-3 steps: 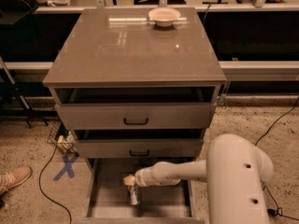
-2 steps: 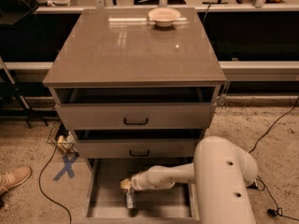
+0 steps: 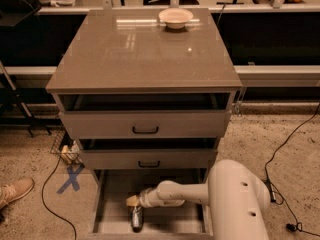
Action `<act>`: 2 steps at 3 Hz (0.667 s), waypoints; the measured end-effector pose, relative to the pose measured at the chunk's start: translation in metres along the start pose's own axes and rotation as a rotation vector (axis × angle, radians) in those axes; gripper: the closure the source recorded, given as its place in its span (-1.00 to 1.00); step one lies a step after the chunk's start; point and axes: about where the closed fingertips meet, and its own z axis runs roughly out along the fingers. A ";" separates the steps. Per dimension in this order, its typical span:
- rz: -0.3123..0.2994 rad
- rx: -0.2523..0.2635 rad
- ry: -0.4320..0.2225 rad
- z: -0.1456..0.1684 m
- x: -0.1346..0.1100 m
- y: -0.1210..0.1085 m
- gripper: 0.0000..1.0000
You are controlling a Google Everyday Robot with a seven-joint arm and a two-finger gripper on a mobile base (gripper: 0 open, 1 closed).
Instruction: Place redbull can into bottom drawer
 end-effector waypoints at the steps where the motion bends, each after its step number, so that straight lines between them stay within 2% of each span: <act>1: 0.028 -0.022 0.012 0.005 0.003 -0.009 -0.99; 2: 0.046 -0.025 0.004 -0.001 0.005 -0.017 -1.00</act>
Offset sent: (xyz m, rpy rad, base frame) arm 0.0053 -0.0282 -0.0115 0.0370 0.0452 -0.0443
